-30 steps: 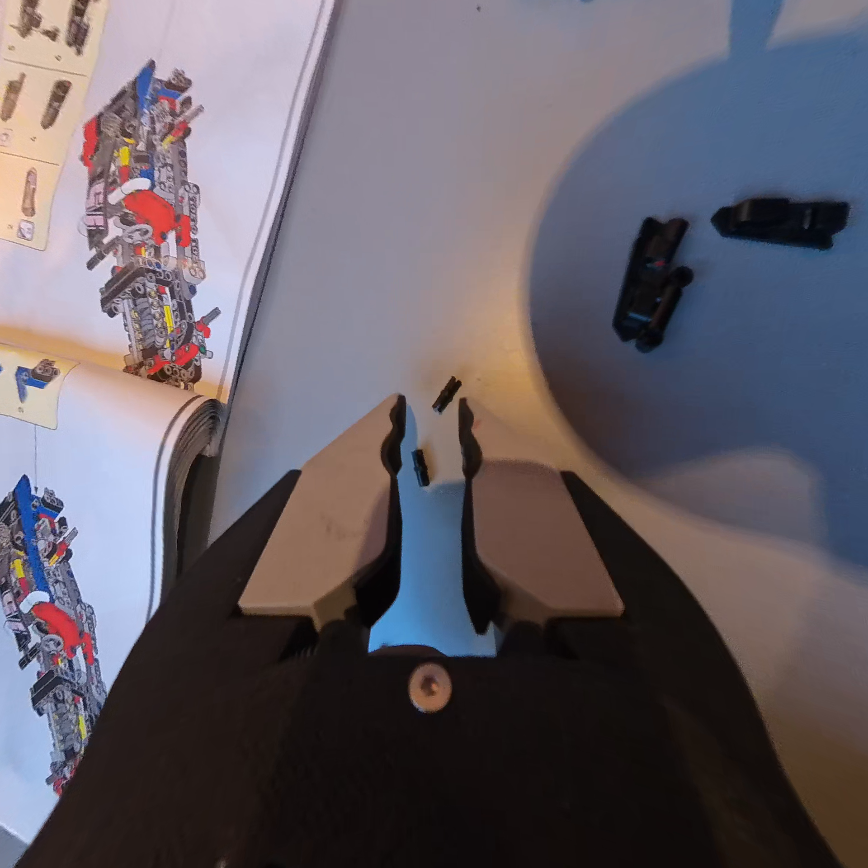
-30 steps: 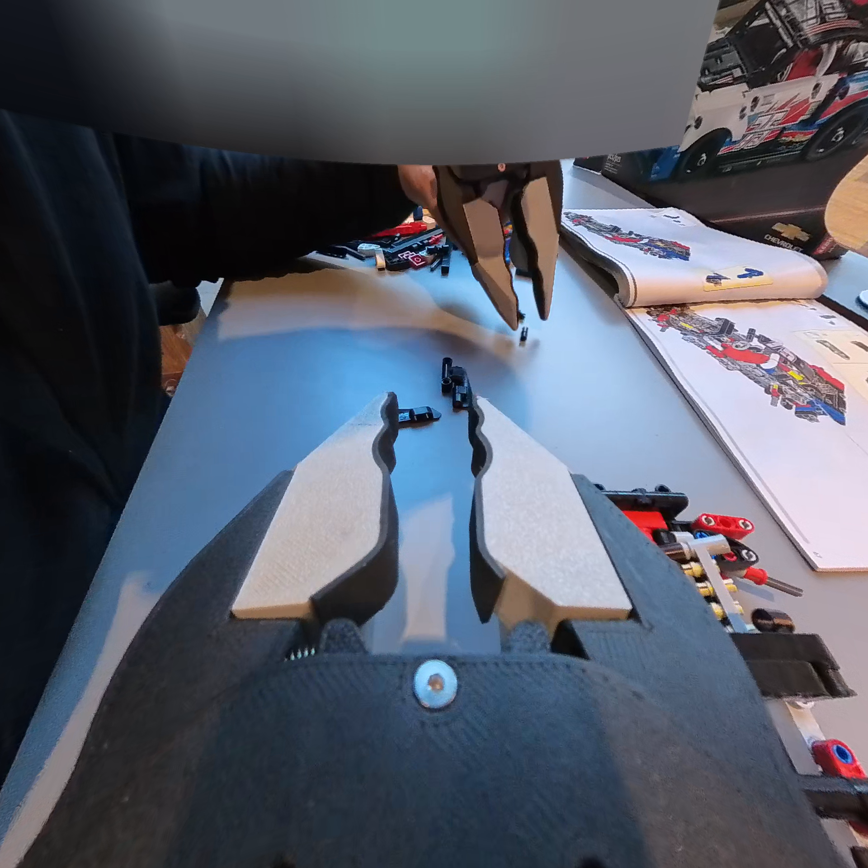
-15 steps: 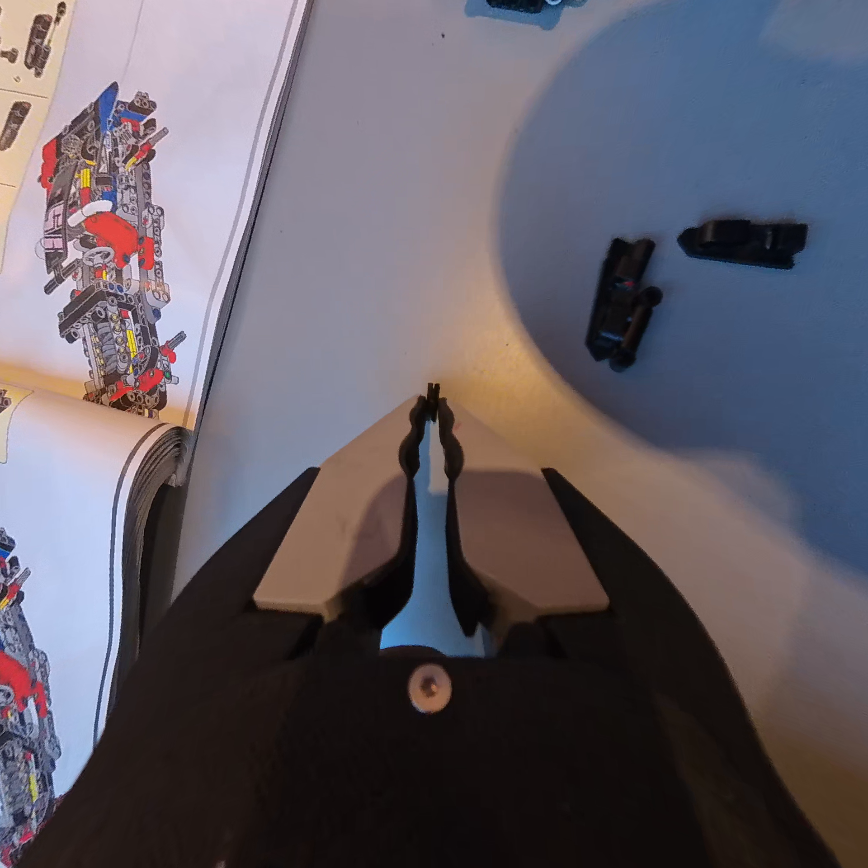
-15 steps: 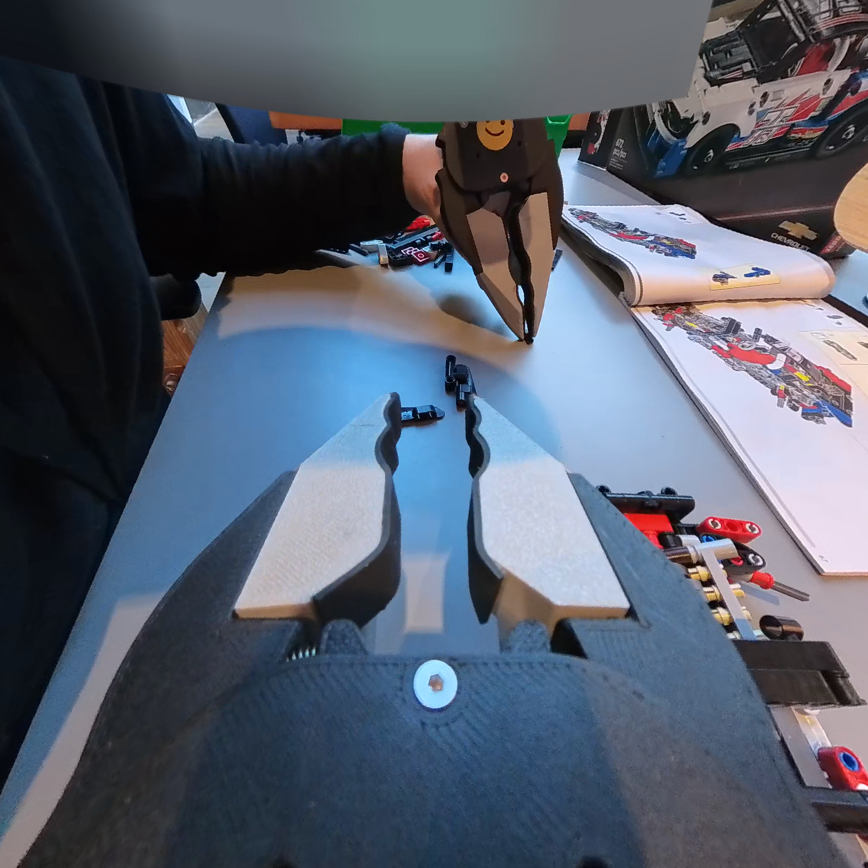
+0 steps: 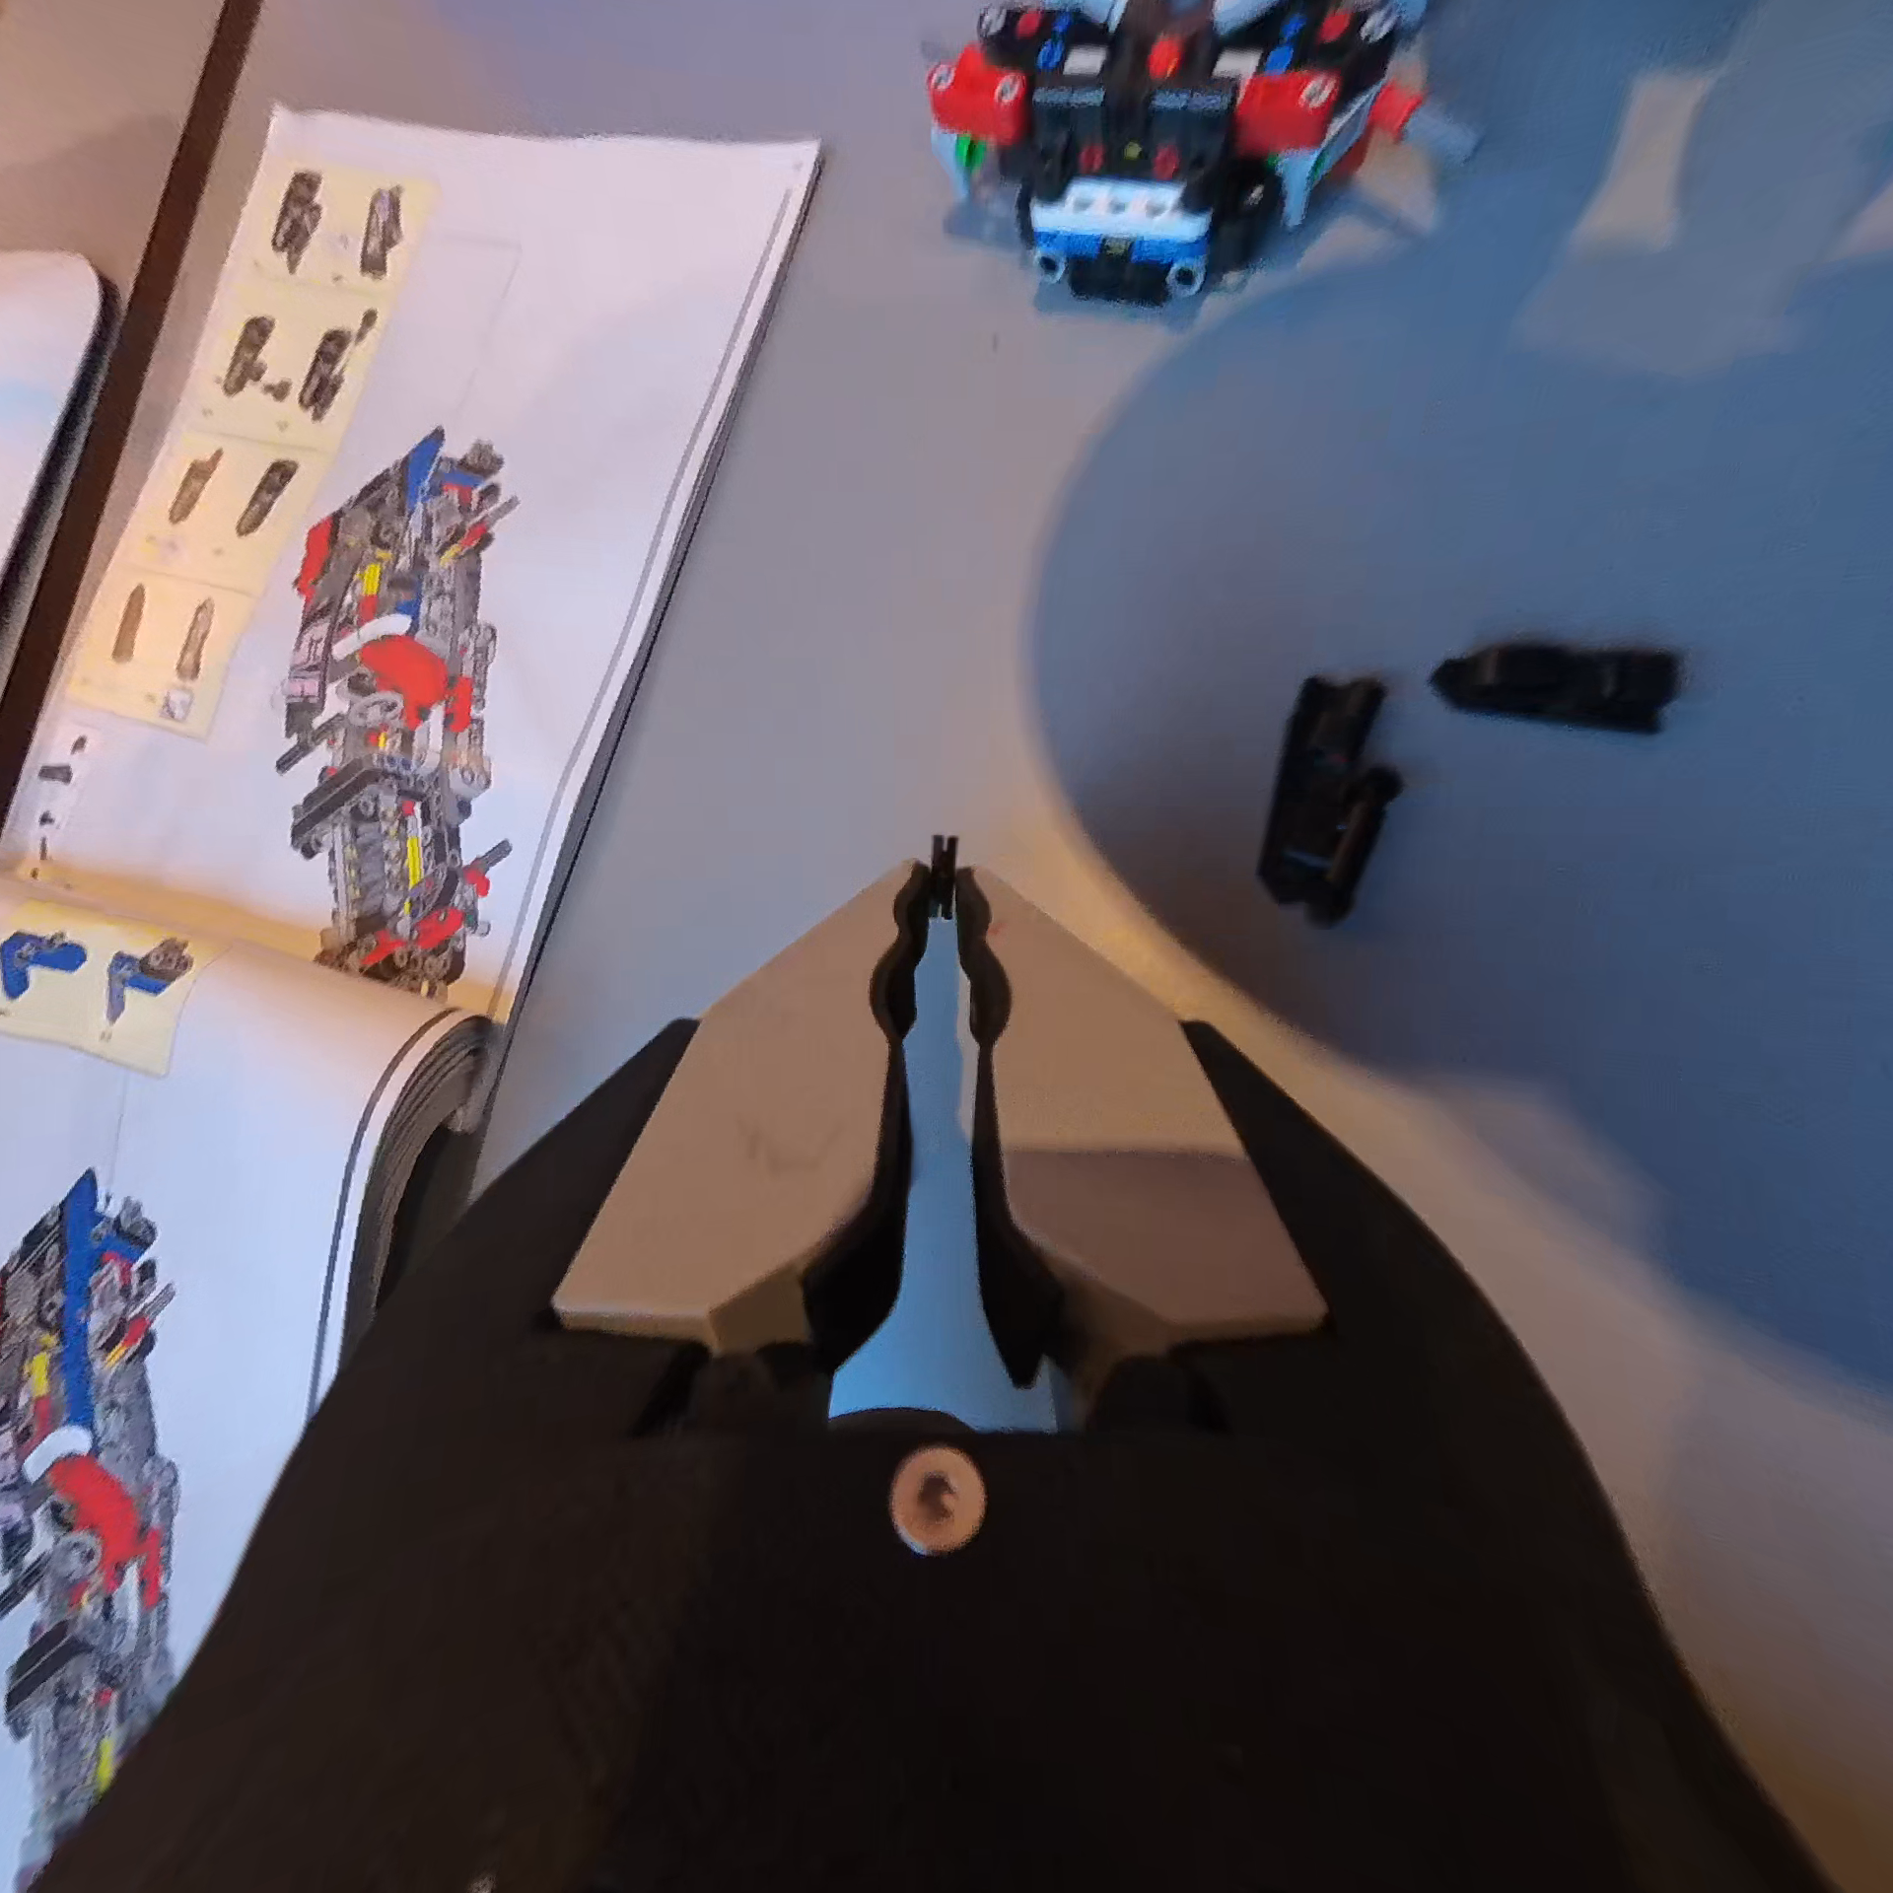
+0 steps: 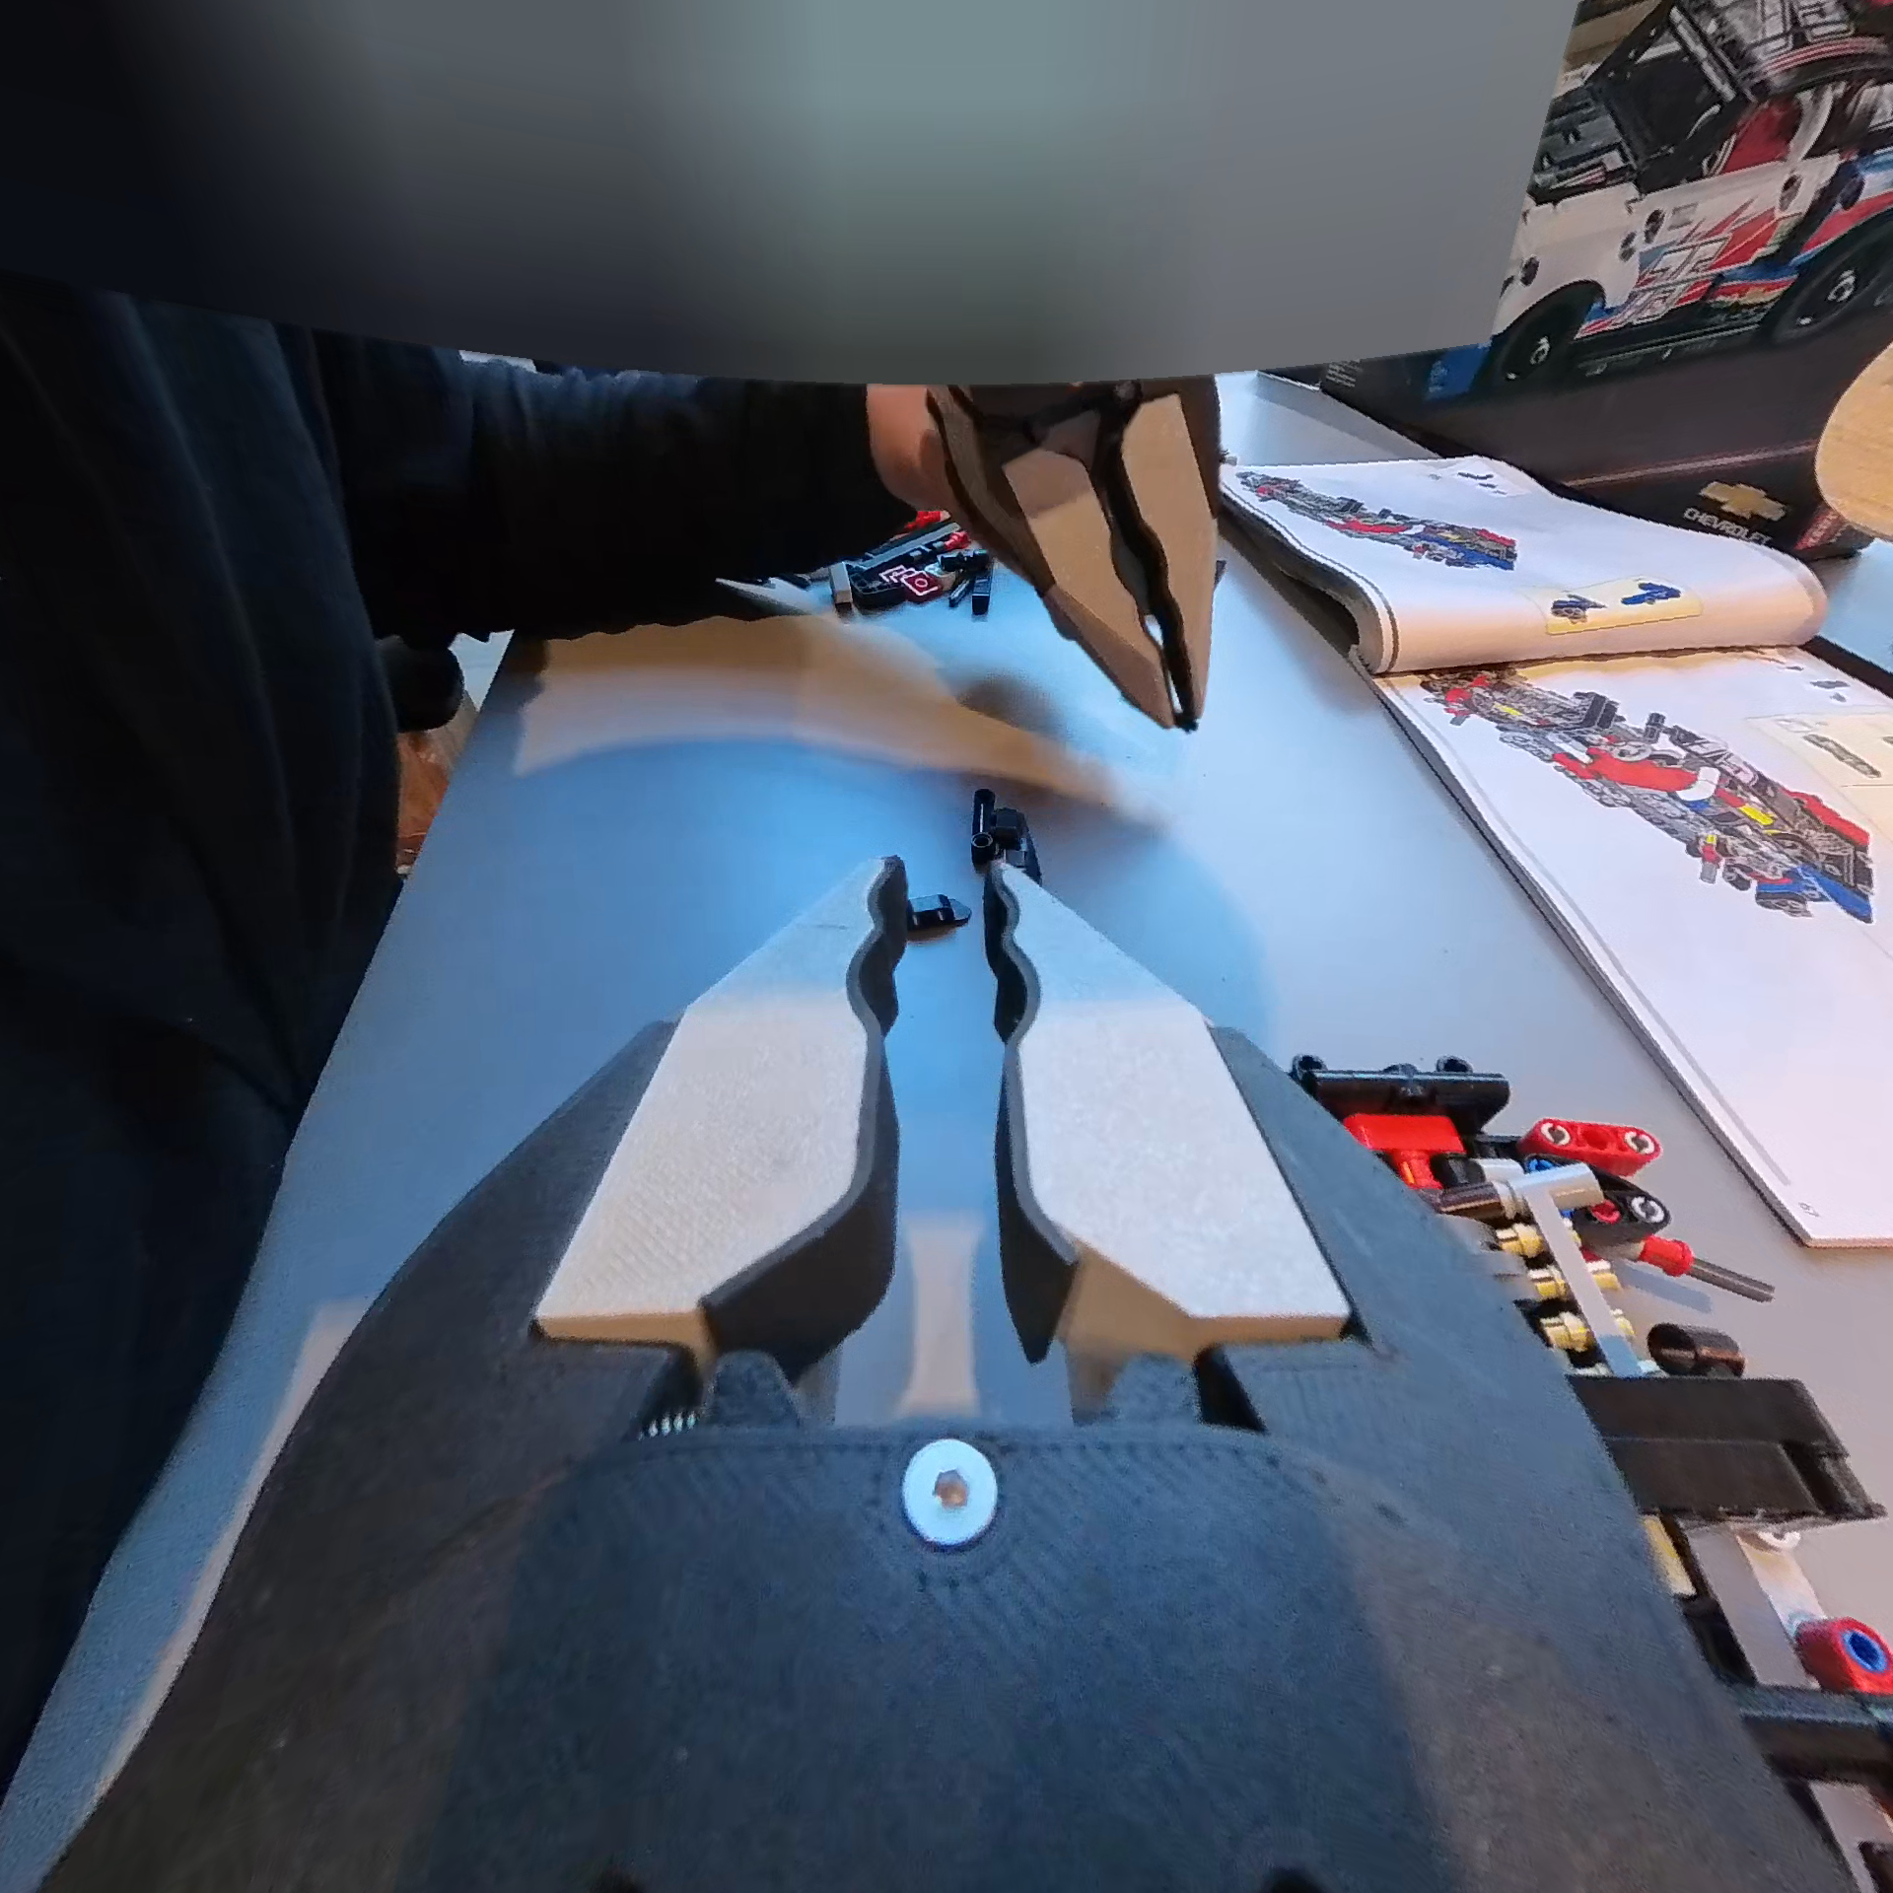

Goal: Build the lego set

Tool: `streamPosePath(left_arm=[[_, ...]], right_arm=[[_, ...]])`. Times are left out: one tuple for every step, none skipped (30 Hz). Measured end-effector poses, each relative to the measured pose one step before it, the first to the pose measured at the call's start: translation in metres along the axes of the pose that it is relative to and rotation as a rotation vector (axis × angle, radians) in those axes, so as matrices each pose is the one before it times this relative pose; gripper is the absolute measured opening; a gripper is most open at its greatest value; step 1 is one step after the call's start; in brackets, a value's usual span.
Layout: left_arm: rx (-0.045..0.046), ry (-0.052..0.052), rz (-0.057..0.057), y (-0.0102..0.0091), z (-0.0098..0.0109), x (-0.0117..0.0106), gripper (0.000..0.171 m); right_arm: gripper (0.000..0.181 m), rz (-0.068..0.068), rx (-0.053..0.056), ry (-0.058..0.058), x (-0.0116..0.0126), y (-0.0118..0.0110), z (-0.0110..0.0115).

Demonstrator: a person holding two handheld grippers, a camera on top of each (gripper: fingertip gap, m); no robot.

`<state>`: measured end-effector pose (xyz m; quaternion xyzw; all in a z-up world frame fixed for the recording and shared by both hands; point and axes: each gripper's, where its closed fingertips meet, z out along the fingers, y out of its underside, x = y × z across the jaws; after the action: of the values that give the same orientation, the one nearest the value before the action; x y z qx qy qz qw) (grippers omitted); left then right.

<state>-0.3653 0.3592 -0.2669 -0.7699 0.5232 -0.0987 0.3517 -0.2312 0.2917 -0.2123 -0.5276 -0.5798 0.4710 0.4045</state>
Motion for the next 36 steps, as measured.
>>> streamPosePath(left_arm=[[0.00146, 0.0049, 0.0036, -0.00123, -0.00024, 0.00141, 0.001], [-0.00775, -0.009, 0.0124, 0.00046, 0.00021, -0.00014, 0.001], [-0.00556, -0.004, 0.0109, 0.00061, 0.00049, 0.00063, 0.001], [-0.00372, 0.0063, 0.0031, 0.00024, 0.00047, 0.00165, 0.001], [0.00041, 0.002, -0.0006, -0.00032, 0.00014, 0.00067, 0.001], [0.00318, 0.0003, -0.0004, -0.00078, -0.00023, 0.00026, 0.001], [0.00298, 0.0009, -0.002, -0.00071, -0.00041, 0.00002, 0.001], [0.00456, -0.0022, -0.0037, -0.00091, -0.00063, -0.00057, 0.001], [0.00622, 0.0022, -0.0053, -0.00123, -0.00067, -0.00003, 0.001], [0.00926, 0.0066, -0.0064, -0.00168, -0.00075, 0.00077, 0.001], [0.01356, 0.0022, -0.0057, -0.00269, -0.00068, 0.00019, 0.001], [0.01208, 0.0037, -0.0055, -0.00254, -0.00048, 0.00044, 0.001], [0.00755, 0.0065, -0.0049, -0.00189, -0.00016, 0.00098, 0.001], [0.00641, 0.0043, -0.0014, -0.00141, 0.00017, 0.00091, 0.001], [0.00188, 0.0037, 0.0022, -0.00052, 0.00033, 0.00108, 0.001], [-0.00227, 0.0013, 0.0039, 0.00005, 0.00042, 0.00081, 0.001], [-0.00362, 0.0013, 0.0035, 0.00014, 0.00043, 0.00079, 0.001], [-0.00256, 0.0008, 0.003, -0.00001, 0.00037, 0.00068, 0.001], [-0.00156, -0.0008, 0.0032, -0.00007, 0.00013, 0.00028, 0.001], [-0.00114, -0.0016, 0.0022, -0.00007, -0.00011, 0.0, 0.001], [-0.00042, -0.0015, 0.0005, -0.00011, -0.0002, -0.00007, 0.001], [0.00188, 0.0009, -0.0001, -0.00021, -0.00033, 0.00013, 0.001], [0.00298, 0.0012, -0.0008, -0.0003, -0.00031, 0.00017, 0.001], [0.00039, 0.0, -0.0009, 0.00008, -0.00017, -0.00017, 0.001], [0.00038, -0.0011, -0.0003, 0.00002, -0.00016, -0.00023, 0.001], [0.00051, 0.0009, -0.0006, 0.00007, -0.00008, 0.00008, 0.001], [0.00014, -0.0006, -0.0011, 0.00011, -0.00006, -0.00018, 0.001], [0.00058, -0.0003, -0.0006, -0.00002, -0.0001, -0.00019, 0.001], [0.00096, 0.0009, -0.0006, -0.00013, -0.00006, 0.00011, 0.001], [0.0001, 0.0, -0.0004, 0.00006, -0.00005, -0.00001, 0.001], [0.00031, -0.0019, 0.0, -0.00004, -0.00011, -0.00033, 0.001], [0.00418, 0.0005, -0.001, -0.00067, -0.00032, 0.00009, 0.001], [0.00724, 0.0037, -0.0035, -0.00121, -0.00022, 0.00045, 0.001], [0.00735, 0.0024, -0.0041, -0.00139, -0.00031, 0.00019, 0.001], [0.00766, -0.0004, -0.0036, -0.00144, -0.00016, -0.00017, 0.001], [0.00561, -0.0005, -0.0042, -0.00096, -0.00005, -0.00018, 0.001]], right_arm=[[0.013, 0.0039, -0.0005, 0.0016, 0.00066, 0.00014, 0.0], [0.015, 0.0052, -0.0006, 0.001, 0.00068, 0.00006, -0.00005], [0.016, 0.0049, 0.0012, 0.0004, 0.0006, -0.00006, -0.00009], [0.016, 0.004, 0.0029, 0.0007, 0.00046, -0.00043, -0.00029], [0.017, 0.0037, 0.003, 0.0003, 0.00053, -0.00034, -0.00027], [0.017, 0.0039, 0.0019, -0.0007, 0.0004, -0.00024, -0.00015], [0.017, 0.0039, 0.001, -0.001, 0.00027, -0.00014, -0.00011], [0.017, 0.0032, 0.001, -0.0008, 0.00035, -0.00013, -0.00011], [0.017, 0.0025, 0.0012, -0.0001, 0.00031, -0.00006, -0.00005], [0.017, 0.0021, 0.0011, 0.0, 0.00022, -0.00022, -0.00019], [0.017, 0.0015, 0.0012, -0.0004, 0.00013, -0.00015, -0.00005], [0.017, 0.0008, 0.0007, -0.0002, 0.0001, -0.00007, -0.00016], [0.017, 0.0, 0.0003, 0.0001, 0.00001, -0.00004, 0.00002], [0.017, -0.0004, -0.0004, 0.0, -0.00006, 0.00004, 0.00008], [0.017, -0.0009, -0.0008, -0.0003, -0.00017, 0.0001, 0.00006], [0.017, -0.0011, -0.001, 0.0002, -0.00008, 0.00001, 0.00013], [0.017, -0.0011, -0.0005, 0.0003, -0.00008, 0.00006, 0.00008], [0.017, -0.0006, -0.0004, 0.0, -0.00006, 0.00005, -0.00001], [0.017, 0.0001, -0.0005, -0.0005, -0.00006, 0.00005, 0.00006], [0.017, 0.0007, -0.0004, -0.0007, 0.00006, 0.00003, 0.00004], [0.017, 0.0006, 0.0, -0.0004, 0.0, 0.0, -0.00001], [0.017, 0.0002, 0.0002, -0.0004, -0.00007, -0.00003, 0.00002], [0.016, 0.0002, 0.0002, -0.0004, 0.00002, -0.00001, -0.0001], [0.016, 0.0005, -0.0001, -0.0005, 0.00001, -0.00001, 0.00008], [0.016, 0.0006, 0.0, -0.0008, -0.00005, -0.00001, -0.00001], [0.016, 0.0007, 0.0006, -0.0005, -0.00003, -0.00007, -0.00006], [0.015, 0.0011, 0.0013, -0.0002, 0.00017, -0.00015, -0.00014], [0.015, 0.0016, 0.0015, -0.0003, 0.00022, -0.00018, -0.00014], [0.015, 0.0019, 0.0015, -0.0004, 0.00018, -0.00017, -0.00023], [0.015, 0.0019, 0.0013, -0.0004, 0.00019, -0.00015, -0.00015], [0.015, 0.0016, 0.0009, -0.0002, 0.00014, -0.00012, -0.00007], [0.015, 0.0006, 0.0008, -0.0006, 0.00006, -0.00007, -0.00016], [0.015, -0.0004, 0.0009, -0.0007, 0.00021, 0.0, -0.00014], [0.015, -0.0007, 0.0014, -0.0007, 0.00022, -0.00015, -0.00023], [0.015, -0.0012, 0.0018, -0.0009, 0.00041, -0.00019, -0.00033], [0.015, -0.0004, 0.0021, 0.001, 0.00071, -0.00024, -0.00032]])
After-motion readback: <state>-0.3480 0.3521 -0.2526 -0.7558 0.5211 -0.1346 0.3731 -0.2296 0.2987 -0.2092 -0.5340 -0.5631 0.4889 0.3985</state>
